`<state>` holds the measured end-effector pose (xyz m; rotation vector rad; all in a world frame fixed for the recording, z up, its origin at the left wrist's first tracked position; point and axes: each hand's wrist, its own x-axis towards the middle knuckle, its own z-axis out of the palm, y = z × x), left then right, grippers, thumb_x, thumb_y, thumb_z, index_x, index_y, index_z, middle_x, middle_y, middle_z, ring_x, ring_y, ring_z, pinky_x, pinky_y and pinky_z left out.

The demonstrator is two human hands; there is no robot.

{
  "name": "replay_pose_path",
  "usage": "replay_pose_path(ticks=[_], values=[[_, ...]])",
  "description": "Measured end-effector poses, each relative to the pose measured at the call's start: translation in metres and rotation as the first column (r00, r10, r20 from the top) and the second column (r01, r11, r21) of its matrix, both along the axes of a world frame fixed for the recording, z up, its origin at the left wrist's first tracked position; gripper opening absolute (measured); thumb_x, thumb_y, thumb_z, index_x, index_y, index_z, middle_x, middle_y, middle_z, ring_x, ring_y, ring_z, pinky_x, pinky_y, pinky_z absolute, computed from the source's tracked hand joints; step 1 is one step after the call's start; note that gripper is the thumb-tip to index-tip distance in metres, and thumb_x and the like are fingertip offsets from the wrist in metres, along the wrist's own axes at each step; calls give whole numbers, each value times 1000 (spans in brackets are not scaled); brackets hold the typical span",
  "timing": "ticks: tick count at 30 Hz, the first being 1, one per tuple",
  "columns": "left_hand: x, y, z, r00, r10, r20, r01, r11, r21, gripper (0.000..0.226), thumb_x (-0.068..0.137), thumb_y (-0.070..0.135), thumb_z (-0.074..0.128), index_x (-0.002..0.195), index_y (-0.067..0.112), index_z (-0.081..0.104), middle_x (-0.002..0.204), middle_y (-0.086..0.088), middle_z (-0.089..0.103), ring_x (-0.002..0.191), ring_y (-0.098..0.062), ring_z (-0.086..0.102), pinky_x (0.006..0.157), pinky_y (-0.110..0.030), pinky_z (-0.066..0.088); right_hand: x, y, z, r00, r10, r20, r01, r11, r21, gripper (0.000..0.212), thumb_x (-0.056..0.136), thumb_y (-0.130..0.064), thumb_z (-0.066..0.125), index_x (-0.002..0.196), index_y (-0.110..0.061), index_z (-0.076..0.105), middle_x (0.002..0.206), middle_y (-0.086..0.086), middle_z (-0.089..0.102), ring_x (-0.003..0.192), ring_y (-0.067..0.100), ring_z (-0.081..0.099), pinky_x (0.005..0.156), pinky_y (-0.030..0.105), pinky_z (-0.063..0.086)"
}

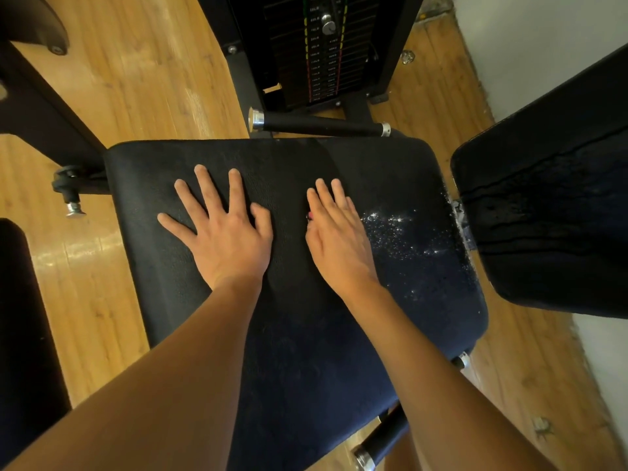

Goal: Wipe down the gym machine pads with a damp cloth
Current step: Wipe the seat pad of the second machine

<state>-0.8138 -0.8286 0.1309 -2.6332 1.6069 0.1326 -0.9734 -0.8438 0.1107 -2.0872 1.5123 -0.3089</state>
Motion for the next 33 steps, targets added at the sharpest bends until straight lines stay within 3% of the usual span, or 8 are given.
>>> replay_pose_path(ticks=[3, 10, 22, 29, 33], values=[[1, 0, -1, 1000, -2, 1, 2, 1000, 1, 61, 102, 45, 27, 160, 30, 26, 171, -12, 9, 156, -42, 2, 117, -74, 1, 1, -2, 1, 999, 15, 40, -15, 1000, 3, 51, 109, -17, 41, 158, -8, 32, 169, 7, 22, 158, 22, 4, 129, 35, -1], [-1, -1, 0, 1000, -12, 11, 12, 1000, 6, 60, 102, 45, 27, 161, 30, 25, 171, -12, 9, 156, -42, 2, 117, -75, 2, 16, -33, -7, 999, -27, -23, 26, 999, -23, 54, 109, -21, 35, 161, -10, 24, 171, 8, 15, 159, 23, -1, 126, 37, -6], [-1, 1, 2, 1000, -17, -5, 17, 1000, 7, 61, 102, 44, 24, 161, 29, 26, 171, -13, 10, 156, -43, 1, 116, -76, 1, -15, 39, 2, 1000, -30, 8, 30, 999, 14, 52, 108, -19, 38, 159, -9, 30, 169, 6, 19, 155, 16, -6, 127, 33, -8], [-1, 0, 2, 1000, -15, -1, 15, 1000, 5, 60, 102, 44, 26, 161, 28, 27, 171, -13, 10, 156, -43, 2, 116, -77, 1, -4, 9, 1, 997, 20, -74, -19, 1000, 9, 56, 110, -23, 32, 162, -11, 18, 172, 4, 8, 158, 19, -8, 128, 37, -10], [-1, -1, 2, 1000, -18, -1, 18, 1000, 5, 61, 102, 44, 25, 161, 28, 26, 171, -13, 9, 156, -42, 1, 116, -76, 1, -6, 10, -2, 998, 14, -56, -14, 1000, -4, 56, 109, -22, 34, 162, -10, 20, 171, 5, 10, 158, 20, -7, 127, 36, -11]])
